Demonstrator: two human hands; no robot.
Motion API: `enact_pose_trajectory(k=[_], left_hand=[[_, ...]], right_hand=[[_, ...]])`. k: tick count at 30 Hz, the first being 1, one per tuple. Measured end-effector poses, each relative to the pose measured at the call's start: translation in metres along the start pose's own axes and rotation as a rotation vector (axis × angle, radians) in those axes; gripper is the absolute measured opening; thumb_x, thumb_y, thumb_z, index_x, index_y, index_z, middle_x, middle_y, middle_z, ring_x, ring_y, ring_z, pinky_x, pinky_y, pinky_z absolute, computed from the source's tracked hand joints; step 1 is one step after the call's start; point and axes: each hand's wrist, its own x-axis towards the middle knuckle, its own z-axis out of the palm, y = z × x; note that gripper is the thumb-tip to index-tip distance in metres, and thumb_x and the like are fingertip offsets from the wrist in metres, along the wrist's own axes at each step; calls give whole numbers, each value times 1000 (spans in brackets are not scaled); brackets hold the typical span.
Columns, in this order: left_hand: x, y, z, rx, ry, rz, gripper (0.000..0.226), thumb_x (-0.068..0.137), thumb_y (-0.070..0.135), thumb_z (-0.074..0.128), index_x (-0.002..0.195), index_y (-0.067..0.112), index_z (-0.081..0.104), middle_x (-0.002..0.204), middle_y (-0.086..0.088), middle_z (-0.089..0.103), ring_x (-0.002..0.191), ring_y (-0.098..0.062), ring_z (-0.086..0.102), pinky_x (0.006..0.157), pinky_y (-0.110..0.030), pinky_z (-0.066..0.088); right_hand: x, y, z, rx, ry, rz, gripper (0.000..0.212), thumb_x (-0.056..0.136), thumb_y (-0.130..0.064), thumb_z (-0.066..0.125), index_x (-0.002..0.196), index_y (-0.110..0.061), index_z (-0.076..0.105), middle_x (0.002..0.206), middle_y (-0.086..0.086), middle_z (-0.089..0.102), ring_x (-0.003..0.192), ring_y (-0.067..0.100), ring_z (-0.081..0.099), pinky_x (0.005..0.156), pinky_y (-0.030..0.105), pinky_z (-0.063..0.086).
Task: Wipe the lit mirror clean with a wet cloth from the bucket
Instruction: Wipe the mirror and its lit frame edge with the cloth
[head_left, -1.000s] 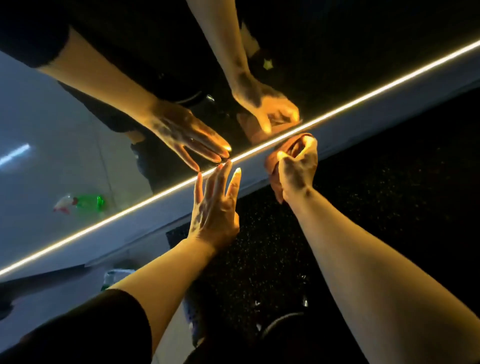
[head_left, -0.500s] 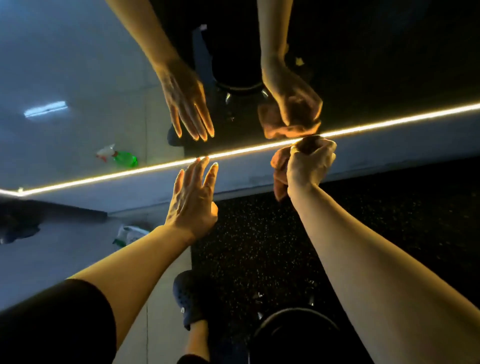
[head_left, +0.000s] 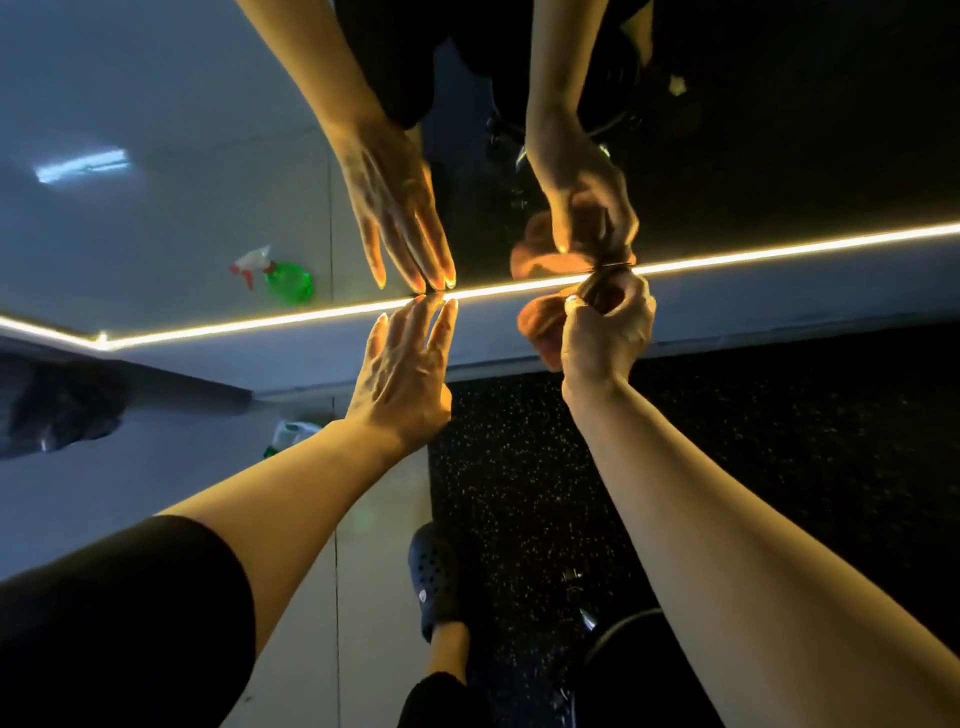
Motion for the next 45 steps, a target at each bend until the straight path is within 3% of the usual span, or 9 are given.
enact_pose_trajectory(k=[5,9,13,18,25,29,34,39,45], left_hand=[[-6,-17,1,-40,-14,15,84,73,-2,63,150,-1,29,153,-19,30,137,-34,32,114,-56,29],[-14,-20,7,-111,3,-15,83,75,-3,62,151,0,28,155,-18,28,142,-35,30,115,-55,29],[-22,-30,10,-90,15,-45,85,75,-1,65,151,1,28,154,-18,27,142,-35,29,116,-54,28],[-22,-40,10,-66,15,-39,84,74,-3,66,150,-1,30,152,-20,31,140,-36,31,116,-48,27],[-25,-47,7,-68,9,-43,84,73,-5,66,149,-1,31,152,-20,32,141,-37,32,116,-49,28],[-31,-60,3,-65,30,-97,82,74,-3,65,148,-1,32,149,-22,34,137,-37,36,115,-44,28],[-41,-75,-1,-67,48,-133,81,73,-6,63,148,-2,32,148,-22,35,136,-37,36,114,-43,29],[-46,-86,-5,-78,47,-158,80,76,-4,63,149,-1,30,150,-22,32,137,-38,35,114,-45,30],[-51,-98,-8,-82,50,-173,81,74,-5,62,149,0,30,149,-22,31,136,-39,36,113,-48,33]], right_hand=[[-3,-3,6,74,196,0,24,90,6,48,108,-7,56,102,0,46,86,-1,57,77,8,43],[-22,10,17,-38,-107,-20,32,83,5,55,107,-14,62,115,10,57,93,11,54,85,18,48],[-8,11,16,180,108,166,24,80,0,54,101,-12,54,103,14,60,83,18,56,84,38,54],[-21,12,28,323,-200,240,24,75,2,57,88,-16,47,85,12,55,71,23,56,61,27,52],[-27,9,24,180,-152,155,29,84,9,54,92,-18,53,88,-1,57,79,9,58,64,16,49],[-33,0,31,135,141,-8,22,89,6,55,108,-6,53,93,-5,51,80,-5,55,70,4,42],[-65,9,62,-20,-192,-28,30,84,4,60,109,-11,61,111,4,57,98,12,54,84,13,40],[-68,6,72,94,69,-38,29,88,-10,56,115,-20,55,113,9,56,98,20,59,87,21,49],[-93,12,80,15,-223,19,29,80,3,60,105,-10,63,106,7,62,90,8,57,94,34,51]])
